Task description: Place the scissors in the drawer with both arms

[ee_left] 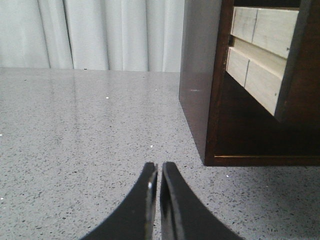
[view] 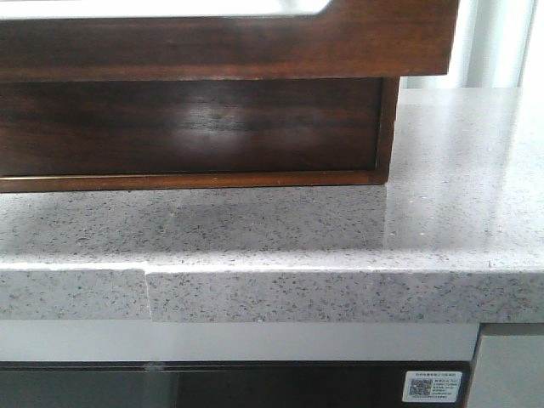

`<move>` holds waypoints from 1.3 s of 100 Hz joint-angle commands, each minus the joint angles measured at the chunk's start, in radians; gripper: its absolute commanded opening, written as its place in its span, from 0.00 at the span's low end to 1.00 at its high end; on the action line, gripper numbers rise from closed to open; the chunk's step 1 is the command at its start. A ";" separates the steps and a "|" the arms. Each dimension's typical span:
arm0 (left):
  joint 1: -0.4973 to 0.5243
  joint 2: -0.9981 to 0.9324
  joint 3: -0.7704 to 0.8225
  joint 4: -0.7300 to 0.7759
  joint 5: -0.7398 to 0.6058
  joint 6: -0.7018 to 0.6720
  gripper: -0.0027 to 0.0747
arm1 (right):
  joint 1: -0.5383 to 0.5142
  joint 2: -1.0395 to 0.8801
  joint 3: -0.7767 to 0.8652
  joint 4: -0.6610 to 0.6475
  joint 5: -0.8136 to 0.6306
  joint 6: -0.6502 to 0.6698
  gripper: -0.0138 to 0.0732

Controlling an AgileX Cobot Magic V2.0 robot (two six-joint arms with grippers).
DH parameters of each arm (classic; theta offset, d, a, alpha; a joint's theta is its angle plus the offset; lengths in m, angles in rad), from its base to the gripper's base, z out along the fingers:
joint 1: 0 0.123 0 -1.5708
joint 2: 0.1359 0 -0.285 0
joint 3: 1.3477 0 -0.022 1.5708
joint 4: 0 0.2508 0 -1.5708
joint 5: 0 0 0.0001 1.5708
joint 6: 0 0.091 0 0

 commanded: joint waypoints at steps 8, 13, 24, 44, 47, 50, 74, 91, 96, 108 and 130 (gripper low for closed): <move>0.002 -0.031 0.036 0.002 -0.083 -0.012 0.01 | -0.005 -0.001 -0.026 0.010 -0.057 0.001 0.08; 0.002 -0.031 0.036 0.002 -0.083 -0.012 0.01 | -0.005 -0.001 -0.026 0.010 -0.057 0.001 0.08; 0.002 -0.031 0.036 0.002 -0.083 -0.012 0.01 | -0.005 -0.001 -0.026 0.010 -0.057 0.001 0.08; 0.002 -0.031 0.036 0.002 -0.083 -0.012 0.01 | -0.003 -0.019 -0.022 0.010 -0.057 0.001 0.08; 0.002 -0.031 0.036 0.002 -0.083 -0.012 0.01 | -0.003 -0.034 -0.018 0.010 -0.064 0.001 0.08; 0.002 -0.031 0.036 0.002 -0.083 -0.012 0.01 | -0.003 -0.053 -0.008 0.008 -0.075 0.001 0.08; 0.002 -0.031 0.036 0.002 -0.083 -0.012 0.01 | -0.006 -0.342 0.287 -0.024 -0.472 -0.001 0.08; 0.002 -0.031 0.036 0.002 -0.083 -0.012 0.01 | -0.006 -0.517 0.500 -0.024 -0.643 -0.001 0.08; 0.002 -0.031 0.036 0.002 -0.083 -0.012 0.01 | -0.006 -0.548 0.538 -0.024 -0.665 -0.001 0.08; 0.002 -0.031 0.036 0.002 -0.083 -0.012 0.01 | -0.006 -0.582 0.618 -0.024 -0.730 0.001 0.08; 0.002 -0.031 0.036 0.002 -0.083 -0.012 0.01 | -0.006 -0.599 0.723 -0.387 -0.896 0.359 0.08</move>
